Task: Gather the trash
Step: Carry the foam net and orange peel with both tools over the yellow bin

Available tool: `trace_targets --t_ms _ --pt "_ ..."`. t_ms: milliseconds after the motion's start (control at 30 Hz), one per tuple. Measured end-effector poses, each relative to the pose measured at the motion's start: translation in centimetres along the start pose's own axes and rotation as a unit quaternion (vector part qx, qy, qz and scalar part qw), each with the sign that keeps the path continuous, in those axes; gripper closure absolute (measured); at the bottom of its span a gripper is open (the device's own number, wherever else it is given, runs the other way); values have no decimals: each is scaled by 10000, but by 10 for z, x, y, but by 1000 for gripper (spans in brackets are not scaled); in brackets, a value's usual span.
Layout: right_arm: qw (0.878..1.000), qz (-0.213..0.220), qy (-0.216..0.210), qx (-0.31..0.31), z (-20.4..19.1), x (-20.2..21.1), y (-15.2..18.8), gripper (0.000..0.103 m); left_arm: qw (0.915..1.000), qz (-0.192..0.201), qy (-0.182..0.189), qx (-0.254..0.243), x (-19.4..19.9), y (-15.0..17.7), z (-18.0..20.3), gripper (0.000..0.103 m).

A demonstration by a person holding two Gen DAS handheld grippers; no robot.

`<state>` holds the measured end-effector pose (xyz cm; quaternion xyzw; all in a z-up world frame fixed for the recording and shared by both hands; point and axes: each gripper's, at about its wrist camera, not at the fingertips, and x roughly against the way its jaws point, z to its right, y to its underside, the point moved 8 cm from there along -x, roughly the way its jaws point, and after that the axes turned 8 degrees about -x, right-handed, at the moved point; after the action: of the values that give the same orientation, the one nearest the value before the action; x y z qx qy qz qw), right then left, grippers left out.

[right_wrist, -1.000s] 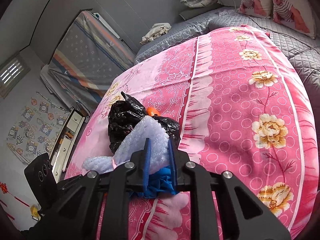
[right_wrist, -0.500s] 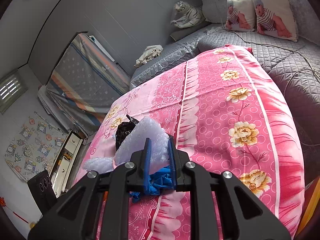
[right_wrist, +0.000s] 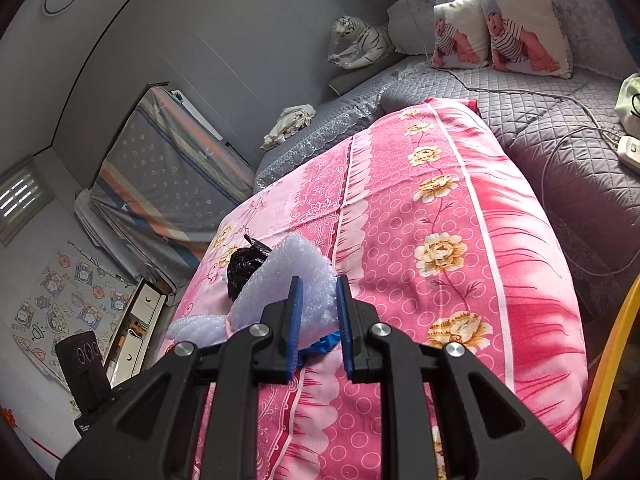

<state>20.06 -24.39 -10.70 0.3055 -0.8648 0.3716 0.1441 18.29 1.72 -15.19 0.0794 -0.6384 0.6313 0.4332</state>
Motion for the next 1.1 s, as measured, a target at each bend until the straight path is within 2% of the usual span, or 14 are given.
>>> trace_targets --t_ms 267,467,733,1100 --pt "9987 -8 507 100 41 48 -4 87 9996 55 213 -154 -2 -10 25 68" --pt "9956 283 889 1 73 107 -14 87 9986 59 437 -292 -8 -15 47 68" --pt "9910 749 1069 -298 105 161 -23 87 9966 -17 704 -437 -18 -16 77 68" --pt "9819 1254 1335 -482 131 206 -30 87 9939 -47 862 -688 -23 -22 114 68"
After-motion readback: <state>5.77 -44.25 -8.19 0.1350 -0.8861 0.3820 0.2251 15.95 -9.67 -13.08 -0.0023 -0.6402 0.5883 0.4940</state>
